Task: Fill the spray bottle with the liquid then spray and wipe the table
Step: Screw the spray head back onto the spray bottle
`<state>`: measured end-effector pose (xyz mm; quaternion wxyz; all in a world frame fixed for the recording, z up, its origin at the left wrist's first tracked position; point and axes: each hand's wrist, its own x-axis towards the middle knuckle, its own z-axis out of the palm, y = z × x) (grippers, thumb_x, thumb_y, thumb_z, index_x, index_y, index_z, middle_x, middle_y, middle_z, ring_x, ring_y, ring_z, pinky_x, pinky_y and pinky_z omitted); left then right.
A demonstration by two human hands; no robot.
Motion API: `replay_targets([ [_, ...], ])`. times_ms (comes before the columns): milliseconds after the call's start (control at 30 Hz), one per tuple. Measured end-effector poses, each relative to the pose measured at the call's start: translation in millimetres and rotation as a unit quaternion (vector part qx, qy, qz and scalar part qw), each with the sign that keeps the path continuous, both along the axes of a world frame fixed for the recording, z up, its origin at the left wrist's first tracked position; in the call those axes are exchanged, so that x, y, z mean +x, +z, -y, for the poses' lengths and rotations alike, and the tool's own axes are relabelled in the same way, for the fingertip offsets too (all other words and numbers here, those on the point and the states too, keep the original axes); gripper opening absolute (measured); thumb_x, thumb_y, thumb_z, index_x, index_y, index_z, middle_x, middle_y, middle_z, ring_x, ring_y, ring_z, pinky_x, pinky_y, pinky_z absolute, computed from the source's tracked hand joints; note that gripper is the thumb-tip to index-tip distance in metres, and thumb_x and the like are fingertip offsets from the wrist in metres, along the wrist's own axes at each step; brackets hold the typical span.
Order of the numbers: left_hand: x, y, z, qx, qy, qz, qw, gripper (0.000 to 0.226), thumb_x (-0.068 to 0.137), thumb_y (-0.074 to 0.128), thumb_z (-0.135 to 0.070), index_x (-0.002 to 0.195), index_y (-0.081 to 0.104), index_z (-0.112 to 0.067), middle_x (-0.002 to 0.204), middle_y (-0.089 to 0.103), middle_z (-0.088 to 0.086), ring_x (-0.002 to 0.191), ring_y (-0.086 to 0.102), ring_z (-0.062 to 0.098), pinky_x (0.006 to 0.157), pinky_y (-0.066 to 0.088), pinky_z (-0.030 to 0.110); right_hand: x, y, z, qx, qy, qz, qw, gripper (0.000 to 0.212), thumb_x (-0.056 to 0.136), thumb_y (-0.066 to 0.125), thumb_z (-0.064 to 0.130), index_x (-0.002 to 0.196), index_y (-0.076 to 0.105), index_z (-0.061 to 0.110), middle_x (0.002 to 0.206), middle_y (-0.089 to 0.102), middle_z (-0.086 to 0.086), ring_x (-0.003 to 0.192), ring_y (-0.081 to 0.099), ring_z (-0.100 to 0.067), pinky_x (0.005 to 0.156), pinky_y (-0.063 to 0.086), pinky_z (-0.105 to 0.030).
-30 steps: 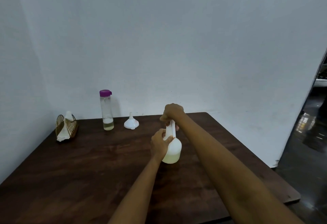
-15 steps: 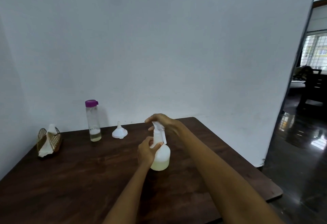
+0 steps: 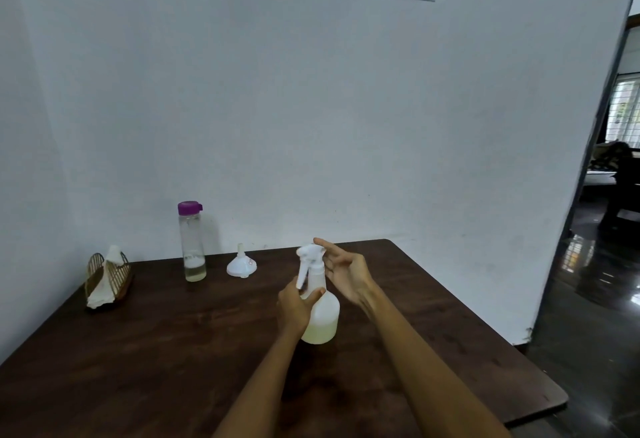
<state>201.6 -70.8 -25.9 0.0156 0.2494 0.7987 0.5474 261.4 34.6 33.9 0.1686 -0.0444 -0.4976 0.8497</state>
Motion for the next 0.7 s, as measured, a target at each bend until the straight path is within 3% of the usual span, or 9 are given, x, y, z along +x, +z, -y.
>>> replay_targets([
  [100, -1.0, -0.8, -0.6, -0.001, 0.005, -0.004, 1.000, 0.041, 0.082, 0.072, -0.029, 0.114, 0.063, -0.005, 0.116, 0.067, 0.008, 0.108, 0.062, 0.022, 0.088, 0.048, 0.027, 1.5, -10.3, 1.6, 0.091, -0.034, 0.022, 0.995, 0.050, 0.092, 0.035, -0.011, 0.138, 0.044, 0.009, 0.119, 0.061, -0.010, 0.105, 0.060, -0.019, 0.089, 0.053, -0.026],
  [200, -0.9, -1.3, -0.3, 0.002, 0.006, -0.004, 1.000, 0.037, 0.082, 0.072, -0.028, 0.111, 0.064, -0.005, 0.113, 0.068, 0.009, 0.105, 0.062, 0.022, 0.083, 0.047, 0.025, -2.8, -15.1, 12.2, 0.164, -0.139, 0.044, 0.976, 0.078, 0.084, 0.056, -0.016, 0.148, 0.027, 0.017, 0.129, 0.059, -0.014, 0.117, 0.059, -0.025, 0.099, 0.050, -0.038],
  [267, -0.8, -1.6, -0.2, 0.001, 0.010, -0.006, 1.000, 0.036, 0.082, 0.072, -0.029, 0.108, 0.064, -0.005, 0.110, 0.069, 0.009, 0.104, 0.063, 0.022, 0.078, 0.044, 0.022, -6.2, -18.0, 13.8, 0.163, -0.193, 0.054, 0.966, 0.095, 0.077, 0.063, -0.018, 0.151, 0.015, 0.019, 0.121, 0.063, -0.014, 0.115, 0.061, -0.028, 0.101, 0.048, -0.045],
  [333, -0.4, -1.1, 0.2, 0.000, 0.011, -0.008, 1.000, 0.036, 0.082, 0.072, -0.029, 0.108, 0.064, -0.005, 0.109, 0.069, 0.008, 0.104, 0.063, 0.022, 0.077, 0.042, 0.020, -8.2, -16.1, 12.6, 0.188, -0.210, 0.063, 0.957, 0.101, 0.073, 0.069, -0.016, 0.150, 0.016, 0.020, 0.112, 0.064, -0.014, 0.109, 0.063, -0.028, 0.096, 0.052, -0.042],
  [400, 0.4, -0.9, -0.6, -0.004, 0.010, -0.012, 1.000, 0.037, 0.083, 0.071, -0.029, 0.110, 0.063, -0.005, 0.111, 0.068, 0.008, 0.104, 0.062, 0.021, 0.078, 0.042, 0.020, -8.3, -9.8, 14.3, 0.259, -0.219, 0.078, 0.938, 0.097, 0.070, 0.075, -0.010, 0.147, 0.024, 0.021, 0.109, 0.060, -0.015, 0.103, 0.062, -0.026, 0.083, 0.056, -0.027],
  [500, 2.6, -1.0, -1.0, -0.008, 0.022, -0.016, 1.000, 0.037, 0.084, 0.069, -0.030, 0.111, 0.062, -0.005, 0.111, 0.067, 0.009, 0.104, 0.062, 0.021, 0.078, 0.041, 0.020, -8.6, -4.1, 23.3, 0.364, -0.214, 0.098, 0.901, 0.078, 0.071, 0.077, -0.003, 0.138, 0.040, 0.016, 0.112, 0.054, -0.006, 0.098, 0.053, -0.014, 0.067, 0.048, -0.010],
  [600, 2.7, -1.9, -0.1, -0.003, 0.021, -0.020, 1.000, 0.033, 0.084, 0.069, -0.028, 0.107, 0.063, -0.004, 0.107, 0.068, 0.009, 0.100, 0.062, 0.021, 0.076, 0.041, 0.021, -7.3, -5.8, 27.1, 0.390, -0.210, 0.100, 0.891, 0.063, 0.078, 0.068, -0.001, 0.136, 0.045, 0.013, 0.124, 0.054, -0.003, 0.110, 0.054, -0.016, 0.078, 0.047, -0.014],
  [700, 1.8, -1.7, -0.4, 0.000, 0.019, -0.023, 1.000, 0.031, 0.084, 0.069, -0.025, 0.106, 0.063, -0.004, 0.106, 0.068, 0.009, 0.092, 0.058, 0.015, 0.076, 0.042, 0.022, -2.7, -6.4, 26.1, 0.471, -0.224, 0.102, 0.847, 0.056, 0.086, 0.054, -0.004, 0.140, 0.040, 0.008, 0.133, 0.052, -0.008, 0.121, 0.052, -0.023, 0.089, 0.042, -0.018],
])
